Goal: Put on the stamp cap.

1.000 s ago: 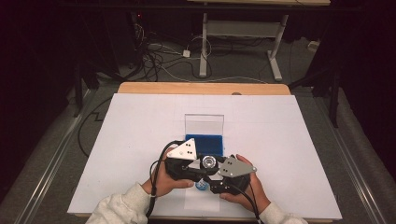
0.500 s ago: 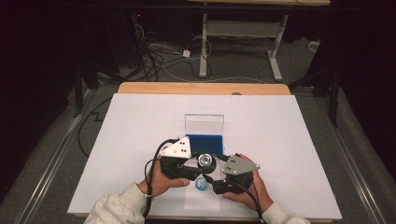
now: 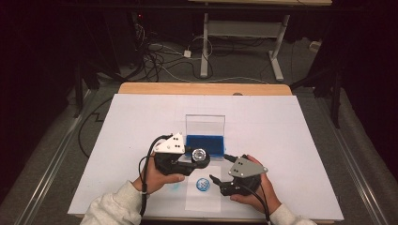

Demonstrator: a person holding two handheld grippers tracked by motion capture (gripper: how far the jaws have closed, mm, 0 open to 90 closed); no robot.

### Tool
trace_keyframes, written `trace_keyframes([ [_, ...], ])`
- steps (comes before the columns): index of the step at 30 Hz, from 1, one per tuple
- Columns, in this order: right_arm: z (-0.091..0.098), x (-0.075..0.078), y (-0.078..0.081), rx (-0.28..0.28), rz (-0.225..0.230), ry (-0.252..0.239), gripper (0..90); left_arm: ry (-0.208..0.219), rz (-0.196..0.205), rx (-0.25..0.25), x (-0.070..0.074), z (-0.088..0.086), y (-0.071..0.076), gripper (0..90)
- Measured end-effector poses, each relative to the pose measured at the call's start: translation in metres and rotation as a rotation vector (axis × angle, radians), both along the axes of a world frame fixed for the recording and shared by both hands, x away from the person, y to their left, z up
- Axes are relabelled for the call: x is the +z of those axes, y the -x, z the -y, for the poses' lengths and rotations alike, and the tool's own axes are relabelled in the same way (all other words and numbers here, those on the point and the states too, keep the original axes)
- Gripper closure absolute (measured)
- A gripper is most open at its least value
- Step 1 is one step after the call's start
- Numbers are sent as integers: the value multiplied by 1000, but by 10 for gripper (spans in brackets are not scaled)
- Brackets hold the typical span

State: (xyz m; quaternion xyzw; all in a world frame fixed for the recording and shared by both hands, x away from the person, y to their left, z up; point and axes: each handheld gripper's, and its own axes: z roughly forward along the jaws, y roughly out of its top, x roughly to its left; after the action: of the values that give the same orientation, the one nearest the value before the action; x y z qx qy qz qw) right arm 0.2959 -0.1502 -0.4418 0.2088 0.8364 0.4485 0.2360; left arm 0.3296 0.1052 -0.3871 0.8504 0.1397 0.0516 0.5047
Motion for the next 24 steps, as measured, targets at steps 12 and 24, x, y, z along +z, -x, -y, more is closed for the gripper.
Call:
trace_keyframes([
  [12,25,10,6,-57,35,-2,231,-16,15,20,3,-8,-1,555],
  [24,65,13,10,-177,52,-15,236,-31,34,36,7,-14,-4,554],
])
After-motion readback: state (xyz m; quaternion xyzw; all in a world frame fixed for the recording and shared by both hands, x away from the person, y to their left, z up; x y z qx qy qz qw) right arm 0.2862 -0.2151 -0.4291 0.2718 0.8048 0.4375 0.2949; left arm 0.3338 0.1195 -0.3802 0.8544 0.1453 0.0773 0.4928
